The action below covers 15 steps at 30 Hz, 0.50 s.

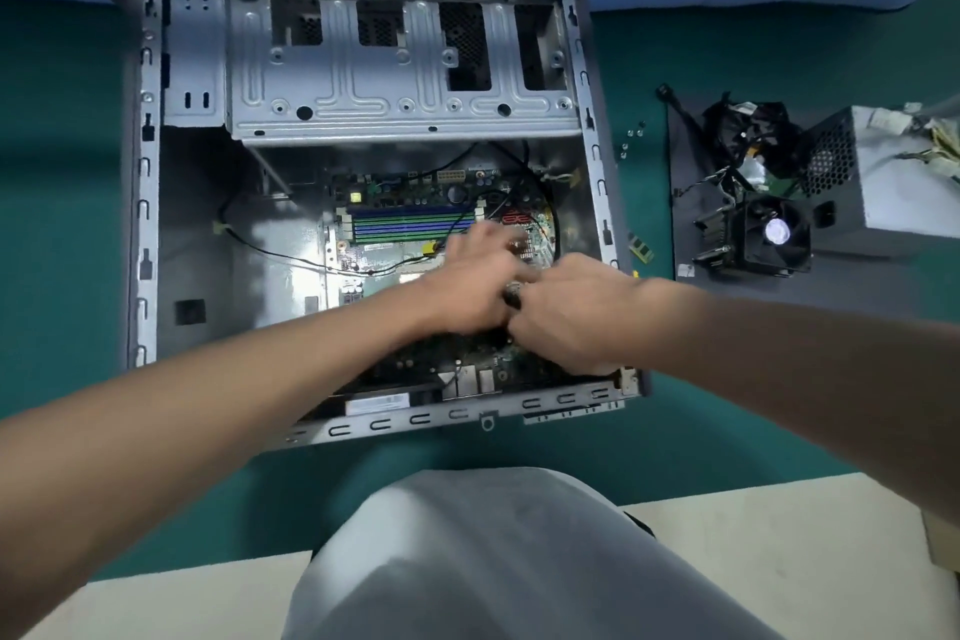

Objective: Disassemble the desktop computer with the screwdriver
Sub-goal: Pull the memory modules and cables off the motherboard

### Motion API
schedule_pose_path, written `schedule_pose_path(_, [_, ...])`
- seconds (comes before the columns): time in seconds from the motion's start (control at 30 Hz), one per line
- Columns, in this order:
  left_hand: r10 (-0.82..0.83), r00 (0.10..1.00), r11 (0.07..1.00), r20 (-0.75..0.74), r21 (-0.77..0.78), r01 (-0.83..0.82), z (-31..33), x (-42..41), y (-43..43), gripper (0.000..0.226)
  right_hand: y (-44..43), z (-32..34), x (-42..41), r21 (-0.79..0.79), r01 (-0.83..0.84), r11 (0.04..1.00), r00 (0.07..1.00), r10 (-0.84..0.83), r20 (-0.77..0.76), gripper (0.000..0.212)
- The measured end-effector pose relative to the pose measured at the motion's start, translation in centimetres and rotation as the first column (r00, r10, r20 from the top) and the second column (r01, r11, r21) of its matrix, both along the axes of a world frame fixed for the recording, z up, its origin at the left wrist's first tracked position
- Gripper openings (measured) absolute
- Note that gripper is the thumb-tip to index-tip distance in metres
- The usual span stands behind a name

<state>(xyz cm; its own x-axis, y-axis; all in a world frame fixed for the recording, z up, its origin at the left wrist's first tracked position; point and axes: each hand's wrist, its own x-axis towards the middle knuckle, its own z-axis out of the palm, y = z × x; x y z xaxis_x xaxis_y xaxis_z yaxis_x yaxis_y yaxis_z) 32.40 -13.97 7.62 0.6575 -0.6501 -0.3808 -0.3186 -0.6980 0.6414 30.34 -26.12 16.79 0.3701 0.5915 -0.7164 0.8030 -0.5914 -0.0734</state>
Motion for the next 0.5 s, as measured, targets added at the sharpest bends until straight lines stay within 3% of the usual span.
schedule_pose_path(0.07, [0.257, 0.966, 0.965, 0.027, -0.070, -0.254, 1.2, 0.1, 1.1, 0.031, 0.6, 0.6, 0.1, -0.062, 0.010, 0.998, 0.999, -0.008, 0.032, 0.018])
schedule_pose_path(0.1, [0.360, 0.931, 0.925, -0.054, -0.111, -0.364, 1.6, -0.1, 1.4, 0.028, 0.3, 0.5, 0.3, -0.055, -0.039, 0.998, 0.998, 0.042, 0.044, 0.018])
schedule_pose_path(0.17, [0.374, 0.858, 0.892, -0.352, -0.118, -0.437, 1.9, -0.9, 1.5, 0.035, 0.3, 1.2, 0.4, -0.031, -0.121, 0.992, 0.990, 0.123, 0.067, 0.017])
schedule_pose_path(0.23, [0.249, 0.788, 0.933, -0.564, -0.080, -0.351, 1.7, -2.1, 1.1, 0.032, -0.1, 1.4, 0.4, -0.027, -0.155, 0.988, 0.984, 0.156, 0.080, 0.030])
schedule_pose_path(0.33, [0.123, 0.735, 0.976, -0.667, -0.051, -0.210, 0.8, -2.8, 0.2, 0.022, -0.7, 1.2, 0.2, -0.050, -0.199, 0.979, 0.971, 0.204, 0.124, 0.030])
schedule_pose_path(0.43, [0.030, 0.812, 0.998, -0.583, -0.032, -0.060, 0.0, -2.8, -1.3, 0.007, -0.9, 0.6, -0.1, -0.018, -0.167, 0.986, 0.978, 0.168, 0.127, 0.022])
schedule_pose_path(0.5, [-0.001, 0.877, 1.000, -0.480, -0.028, -0.014, -0.6, -2.9, -2.2, 0.013, -0.9, 0.4, -0.2, -0.030, -0.145, 0.989, 0.983, 0.148, 0.105, 0.022])
